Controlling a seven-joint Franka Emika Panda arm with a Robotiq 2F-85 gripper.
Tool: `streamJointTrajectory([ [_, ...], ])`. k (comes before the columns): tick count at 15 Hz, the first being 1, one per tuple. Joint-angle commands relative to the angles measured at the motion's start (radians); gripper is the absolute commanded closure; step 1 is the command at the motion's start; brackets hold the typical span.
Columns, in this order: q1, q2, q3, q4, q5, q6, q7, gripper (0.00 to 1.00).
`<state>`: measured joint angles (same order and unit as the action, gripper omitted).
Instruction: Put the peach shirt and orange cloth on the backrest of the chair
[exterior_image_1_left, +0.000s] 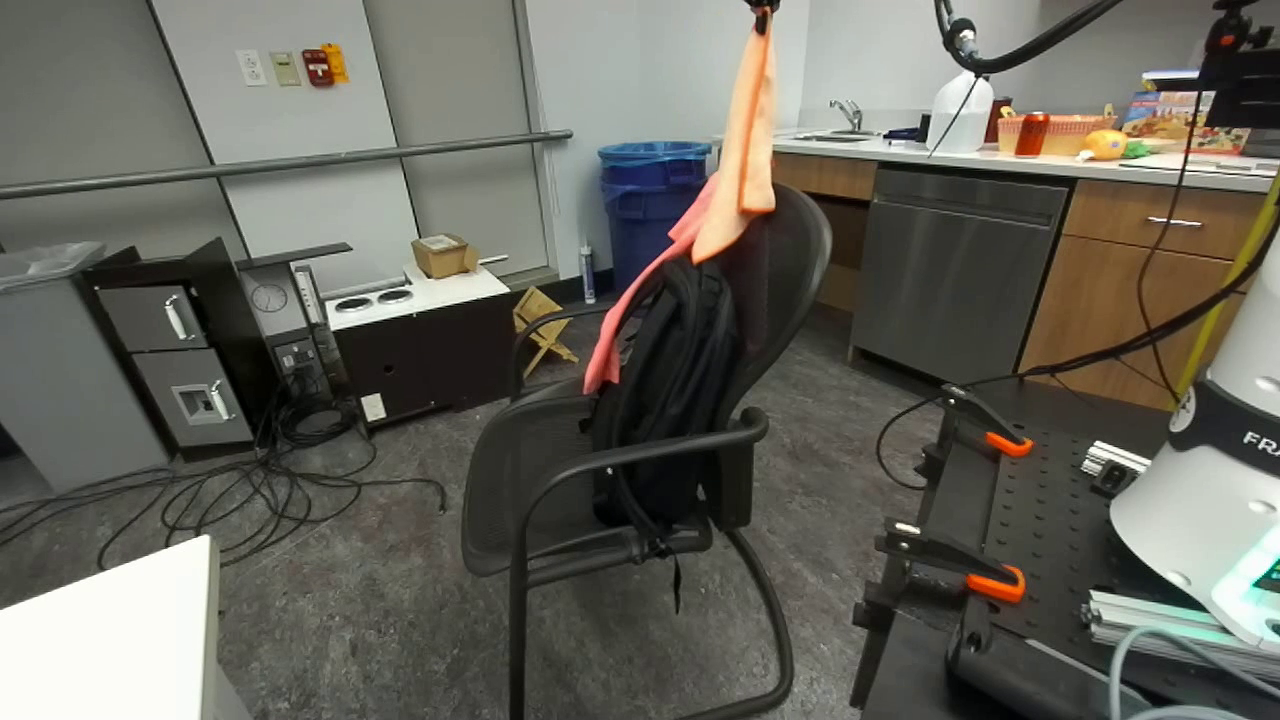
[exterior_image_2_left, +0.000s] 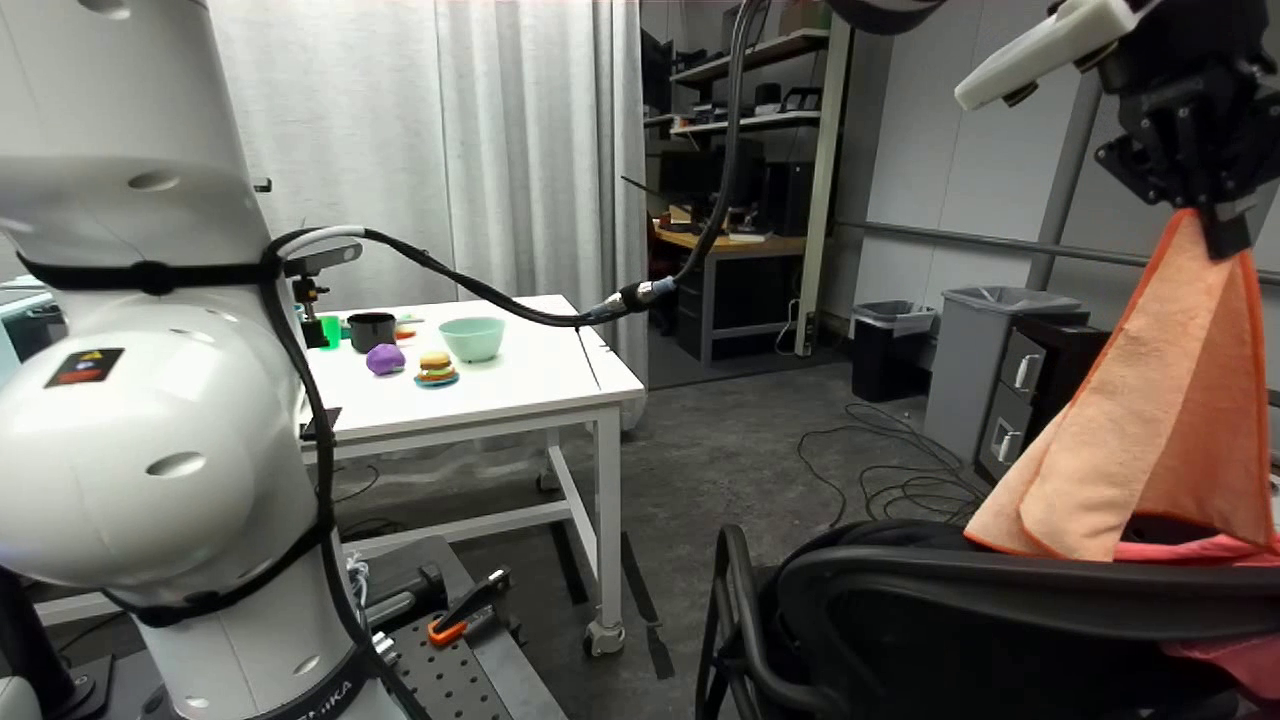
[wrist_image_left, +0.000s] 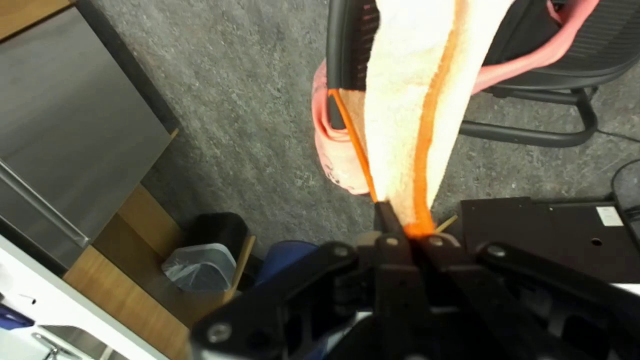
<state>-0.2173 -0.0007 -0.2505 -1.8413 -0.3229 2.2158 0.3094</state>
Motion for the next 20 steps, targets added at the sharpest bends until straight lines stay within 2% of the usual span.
streamJointTrajectory([
  [1,-0.027,-0.019,-0.012,-0.040,-0.039,-0.051,-0.027,1.00],
  [12,-0.103,-0.011,-0.078,-0.023,-0.085,-0.114,-0.065,1.00],
  [13,-0.108,-0.009,-0.082,-0.023,-0.092,-0.130,-0.070,0.73],
  [14,-0.111,-0.005,-0.085,-0.019,-0.098,-0.151,-0.074,0.72],
  [20,-0.112,0.003,-0.085,-0.009,-0.105,-0.226,-0.098,0.27],
])
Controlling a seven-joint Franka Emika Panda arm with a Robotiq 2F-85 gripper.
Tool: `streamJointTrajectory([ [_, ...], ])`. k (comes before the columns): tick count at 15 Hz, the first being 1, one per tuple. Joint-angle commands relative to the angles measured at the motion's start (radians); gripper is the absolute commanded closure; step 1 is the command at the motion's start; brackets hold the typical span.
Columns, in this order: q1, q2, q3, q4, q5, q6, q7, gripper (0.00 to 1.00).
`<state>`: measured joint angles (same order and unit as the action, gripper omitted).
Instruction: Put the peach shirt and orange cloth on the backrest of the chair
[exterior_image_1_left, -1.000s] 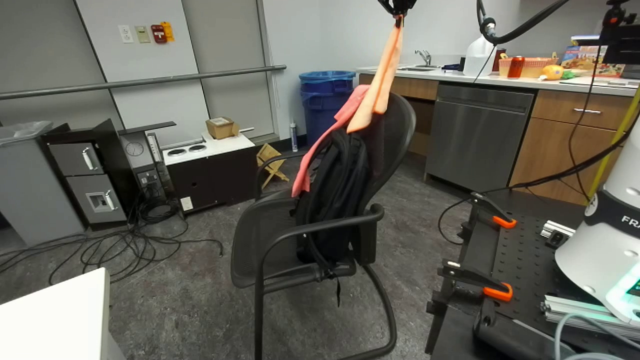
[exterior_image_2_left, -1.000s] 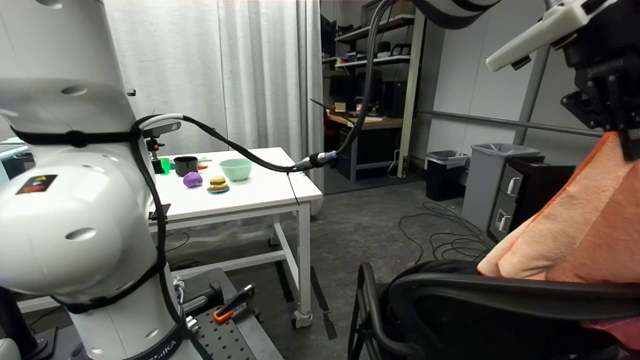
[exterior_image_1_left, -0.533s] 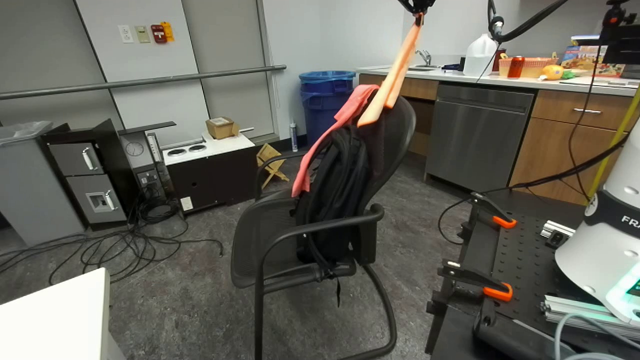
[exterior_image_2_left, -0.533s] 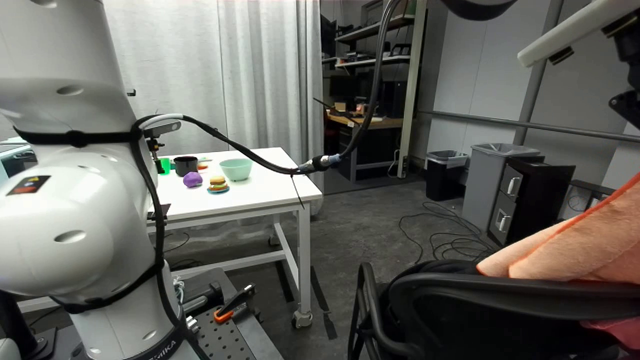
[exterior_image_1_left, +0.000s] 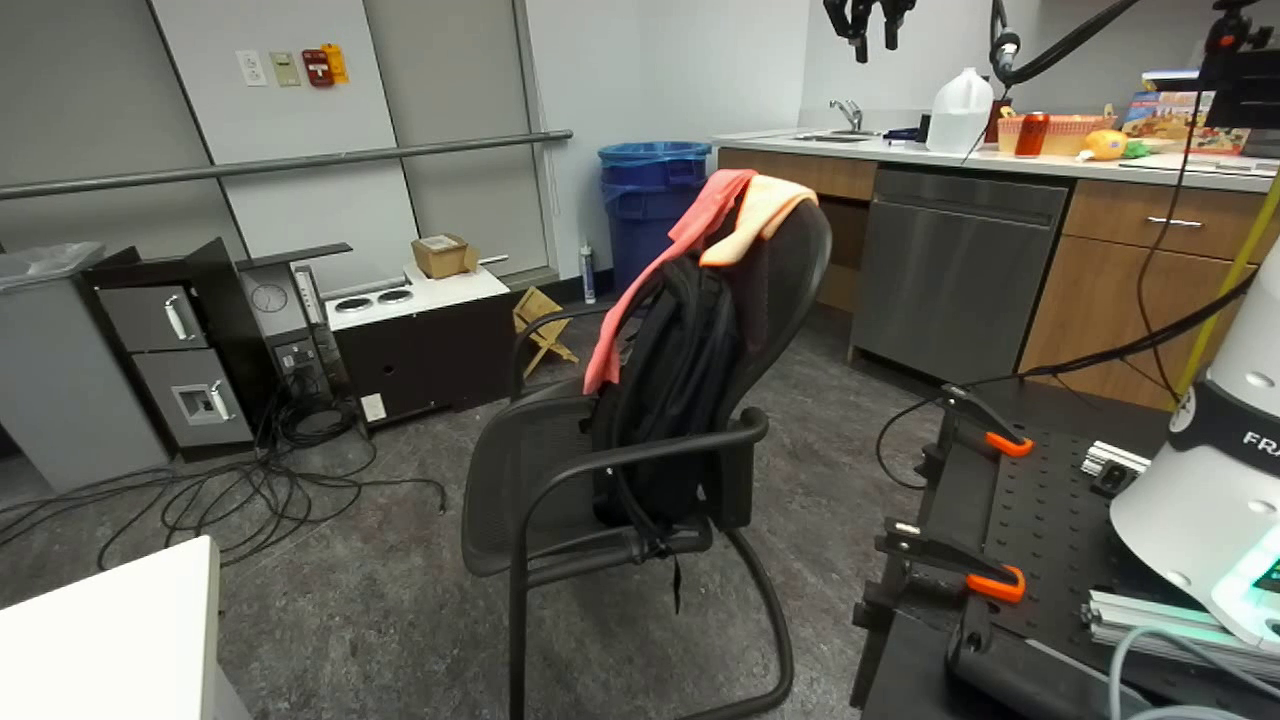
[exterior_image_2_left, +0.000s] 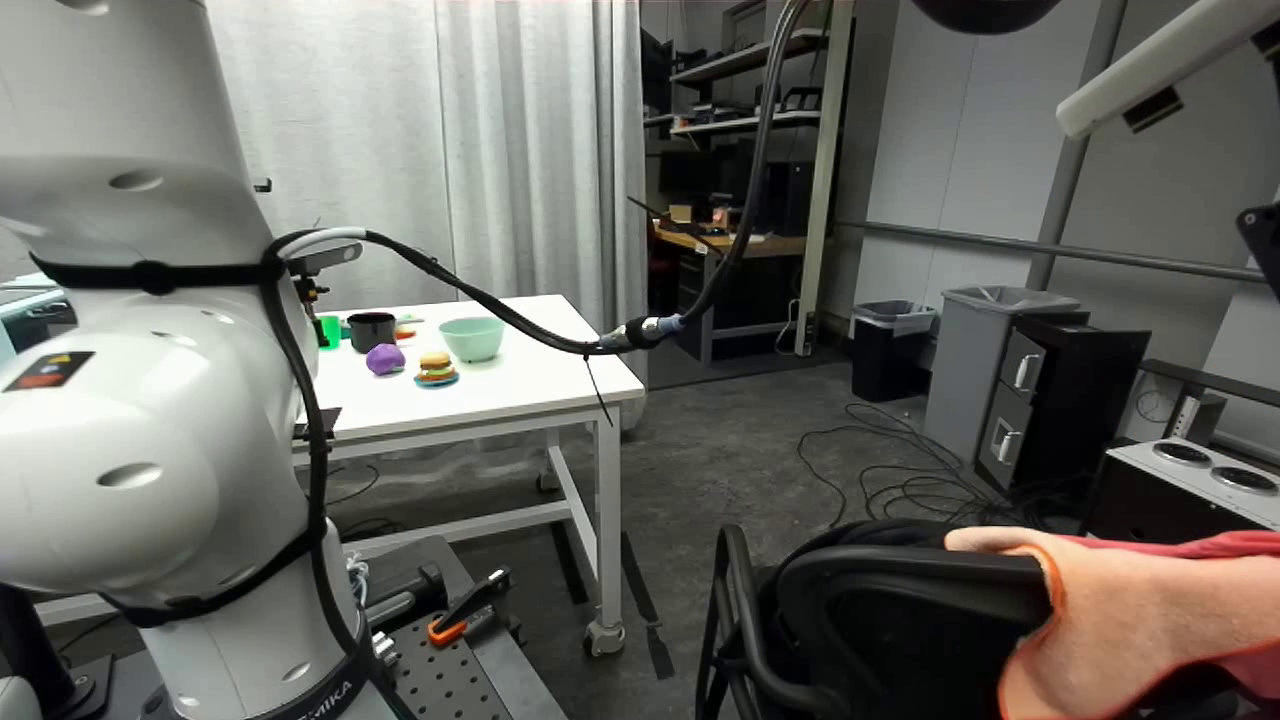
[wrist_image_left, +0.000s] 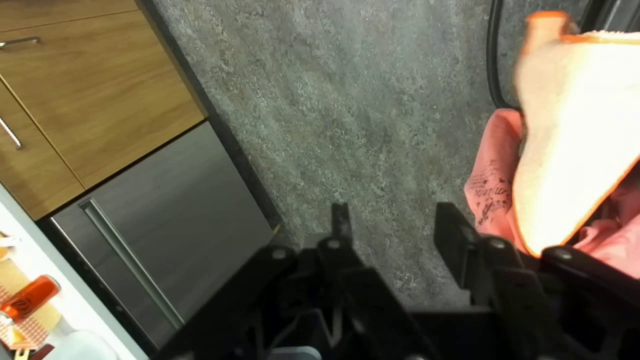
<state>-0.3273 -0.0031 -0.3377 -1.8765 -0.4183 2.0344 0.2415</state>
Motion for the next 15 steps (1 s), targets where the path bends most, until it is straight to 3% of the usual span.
streamJointTrajectory([
  [1,-0.001,0.004,0.004,0.025,-0.008,-0.049,-0.033,0.20],
  [4,0.005,-0.008,0.010,0.021,-0.006,-0.049,-0.042,0.00],
  [15,0.046,-0.151,0.073,0.022,0.108,-0.014,-0.111,0.00],
])
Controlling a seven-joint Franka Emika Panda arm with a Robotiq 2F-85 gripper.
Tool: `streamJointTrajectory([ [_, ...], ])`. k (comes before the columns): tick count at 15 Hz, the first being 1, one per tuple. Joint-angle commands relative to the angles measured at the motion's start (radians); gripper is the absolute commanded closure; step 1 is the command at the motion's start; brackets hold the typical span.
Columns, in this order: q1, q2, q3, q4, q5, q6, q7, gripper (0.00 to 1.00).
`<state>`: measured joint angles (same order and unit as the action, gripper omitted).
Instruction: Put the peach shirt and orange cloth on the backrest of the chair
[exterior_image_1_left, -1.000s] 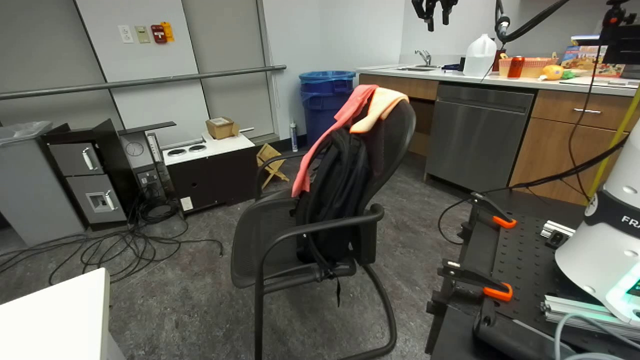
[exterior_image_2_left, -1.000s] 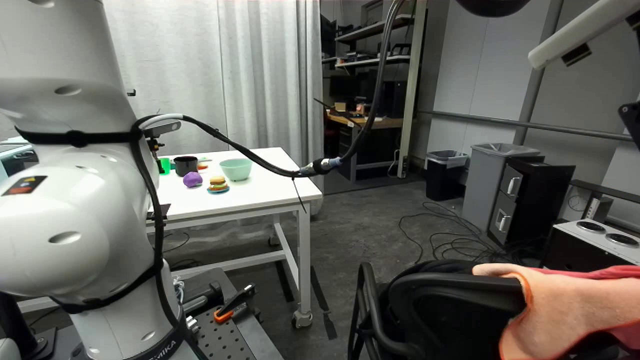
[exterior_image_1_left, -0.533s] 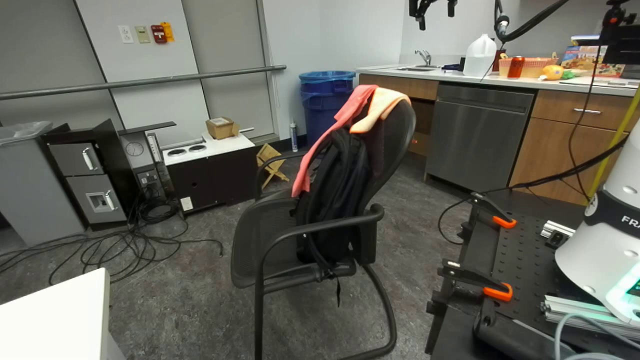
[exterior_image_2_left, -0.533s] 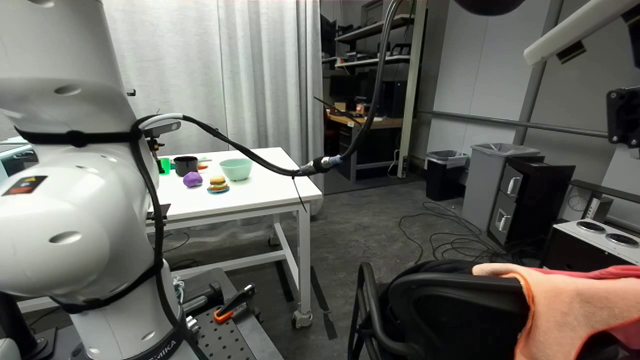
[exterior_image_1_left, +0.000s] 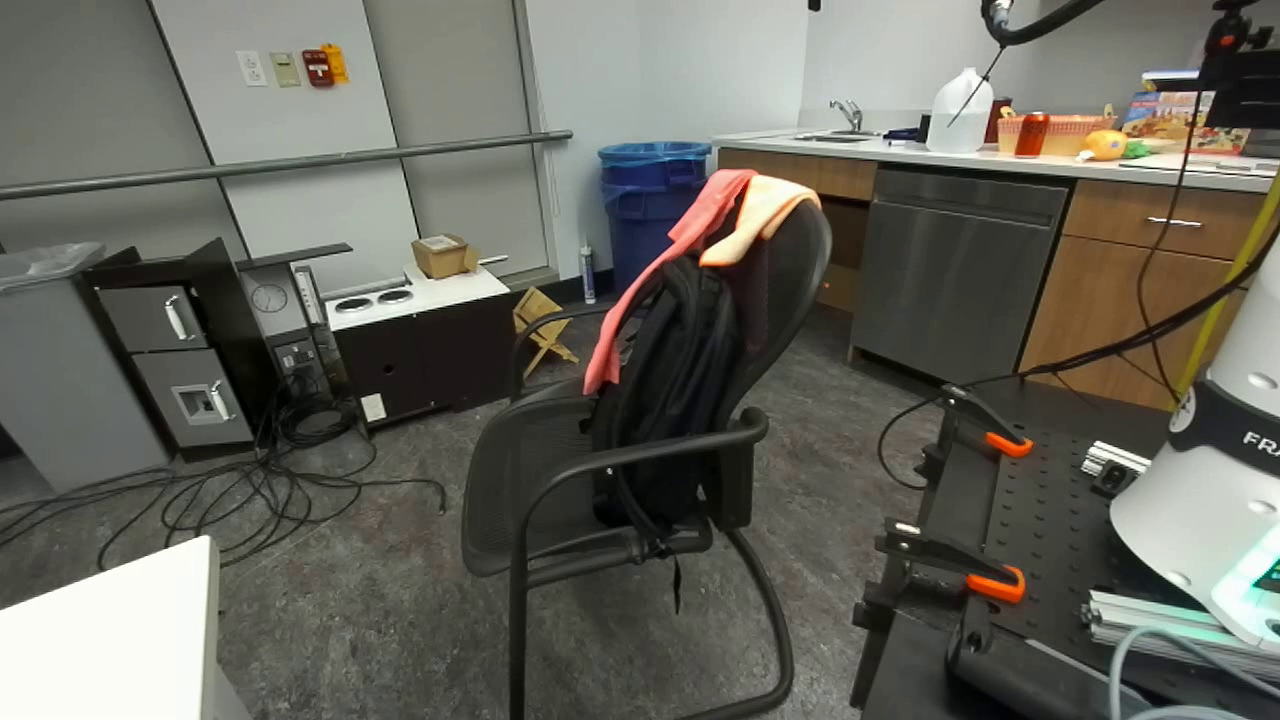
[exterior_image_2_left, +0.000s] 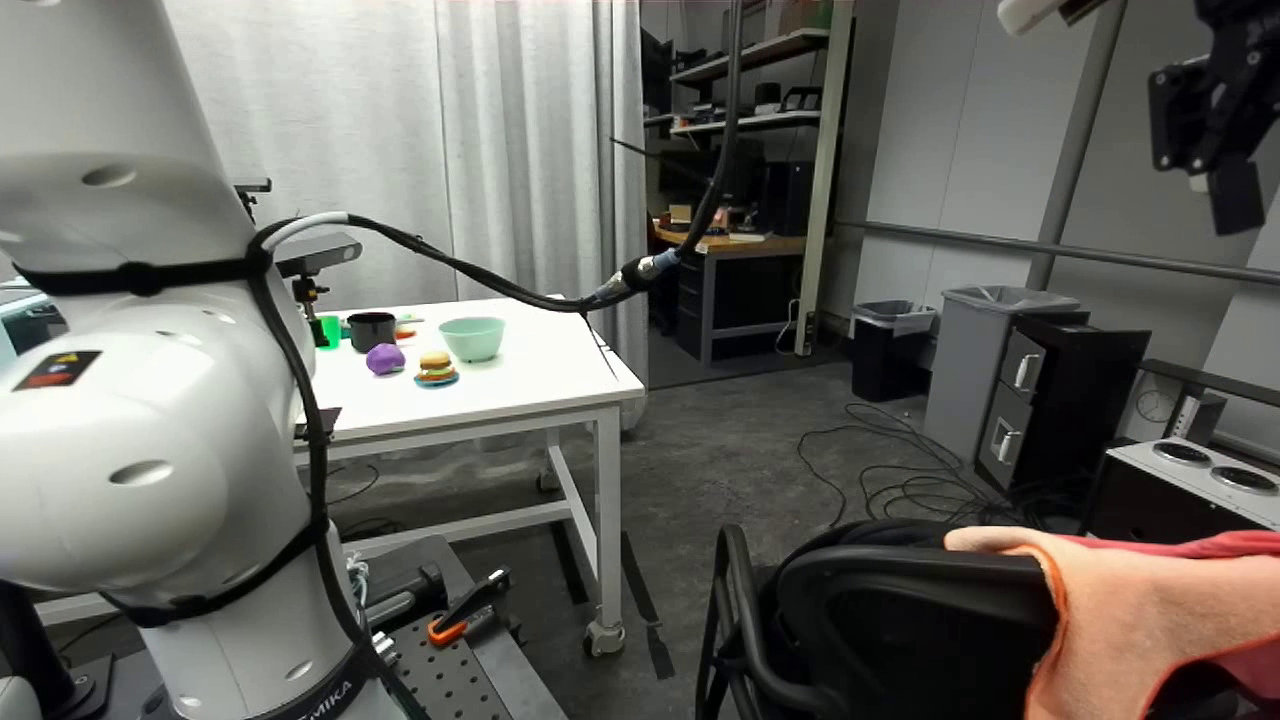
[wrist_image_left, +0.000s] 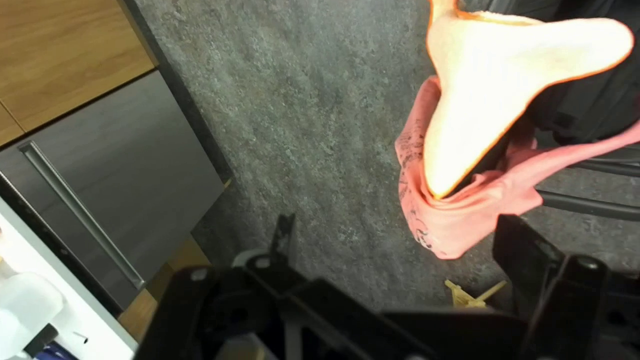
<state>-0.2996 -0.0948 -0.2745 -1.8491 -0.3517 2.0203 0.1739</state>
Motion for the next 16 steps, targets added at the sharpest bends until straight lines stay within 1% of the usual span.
streamJointTrajectory([
  [1,0.022,-0.080,0.017,-0.013,0.041,0.017,-0.045,0.00],
  [4,0.029,-0.115,0.031,-0.022,0.050,0.049,-0.041,0.00],
  [12,0.034,-0.142,0.040,-0.028,0.066,0.079,-0.032,0.00],
  [16,0.037,-0.162,0.042,-0.052,0.077,0.067,-0.052,0.00],
])
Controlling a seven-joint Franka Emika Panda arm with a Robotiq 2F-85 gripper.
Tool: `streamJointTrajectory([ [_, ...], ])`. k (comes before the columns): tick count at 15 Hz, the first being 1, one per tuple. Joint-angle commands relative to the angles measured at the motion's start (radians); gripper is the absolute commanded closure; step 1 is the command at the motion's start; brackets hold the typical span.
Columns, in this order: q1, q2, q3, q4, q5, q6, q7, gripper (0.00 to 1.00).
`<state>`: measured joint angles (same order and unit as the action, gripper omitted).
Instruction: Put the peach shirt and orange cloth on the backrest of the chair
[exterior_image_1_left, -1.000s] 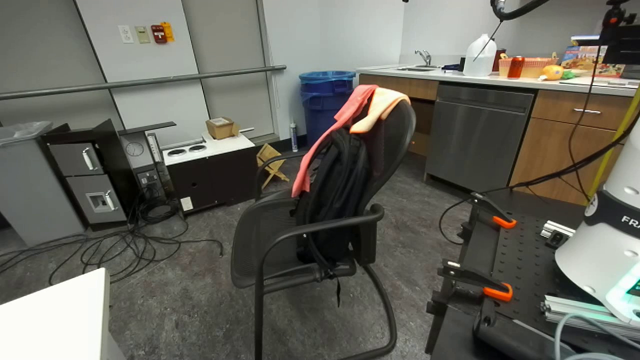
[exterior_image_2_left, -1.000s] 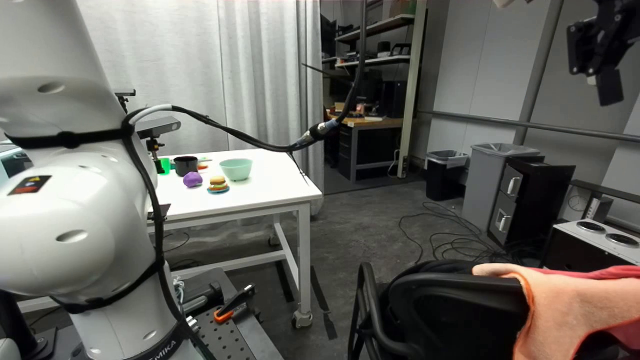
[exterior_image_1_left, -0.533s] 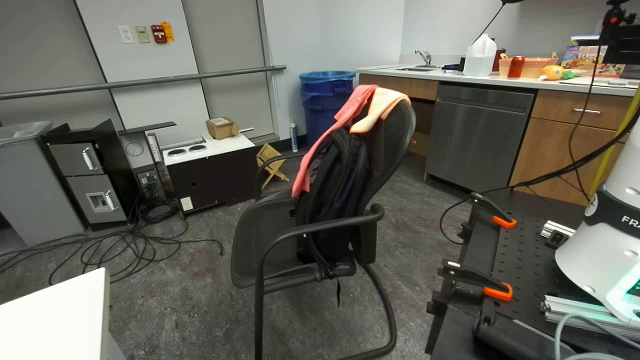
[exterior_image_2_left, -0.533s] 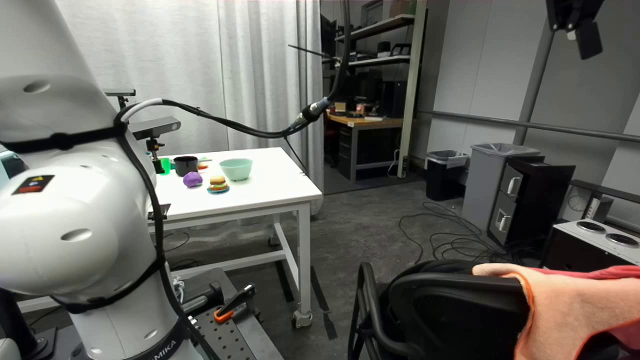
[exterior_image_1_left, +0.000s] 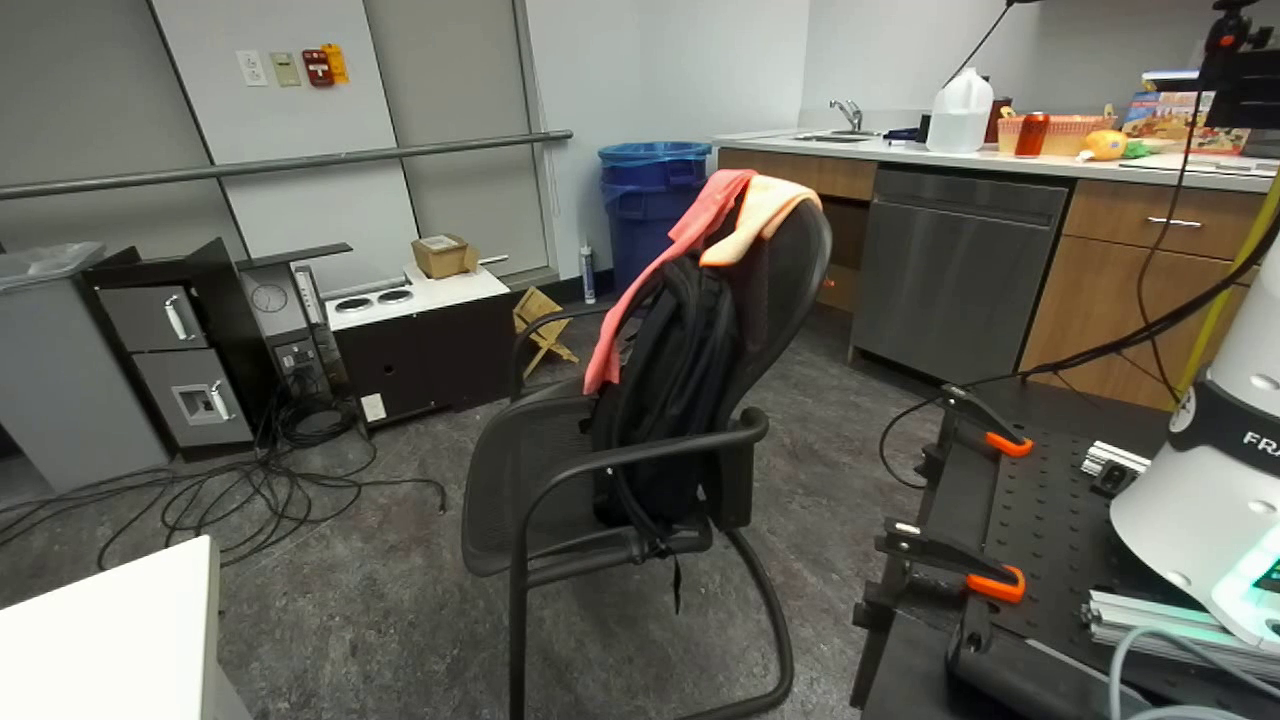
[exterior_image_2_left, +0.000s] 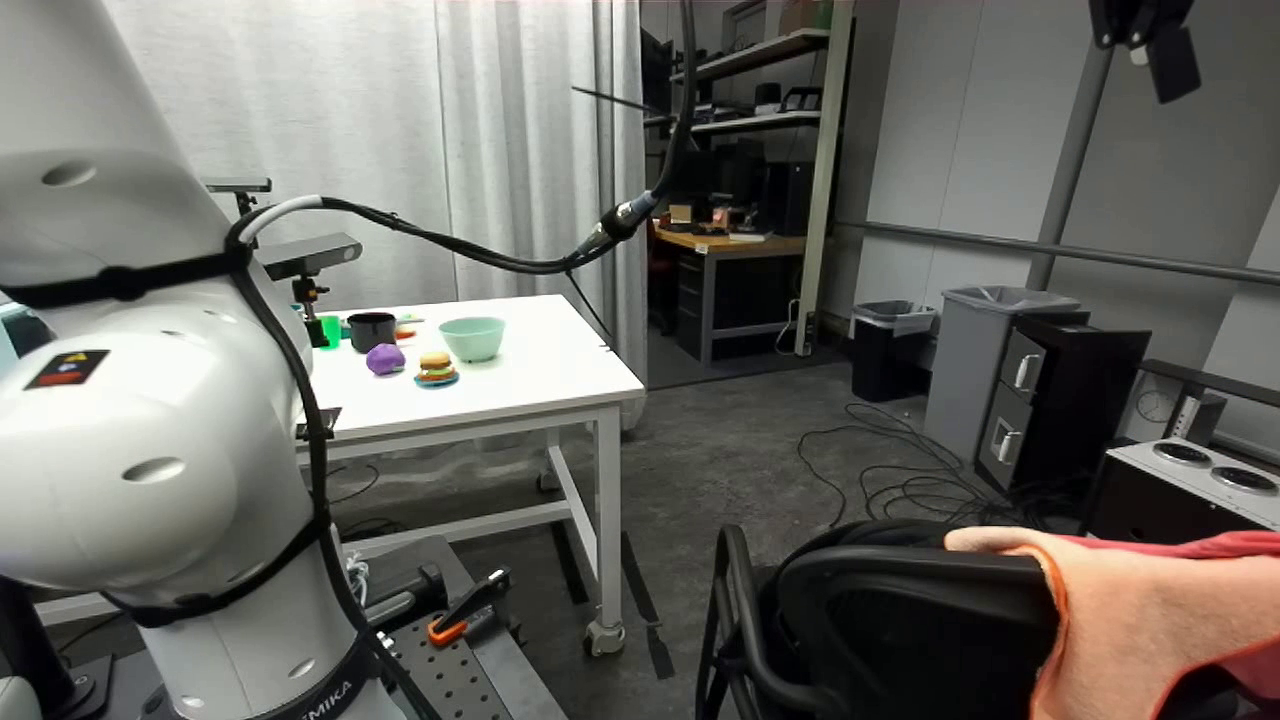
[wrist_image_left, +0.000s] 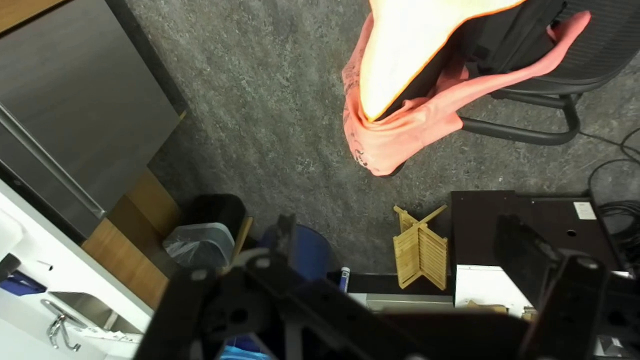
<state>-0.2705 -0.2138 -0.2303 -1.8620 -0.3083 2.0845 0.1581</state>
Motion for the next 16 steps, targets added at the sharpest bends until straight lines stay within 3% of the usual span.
streamJointTrajectory([
  [1,0.006,-0.053,-0.004,-0.054,0.033,-0.004,-0.045,0.00],
  [2,-0.002,-0.005,0.002,-0.007,0.006,-0.004,-0.008,0.00],
  [16,-0.002,-0.021,0.002,-0.028,0.007,-0.004,-0.017,0.00],
])
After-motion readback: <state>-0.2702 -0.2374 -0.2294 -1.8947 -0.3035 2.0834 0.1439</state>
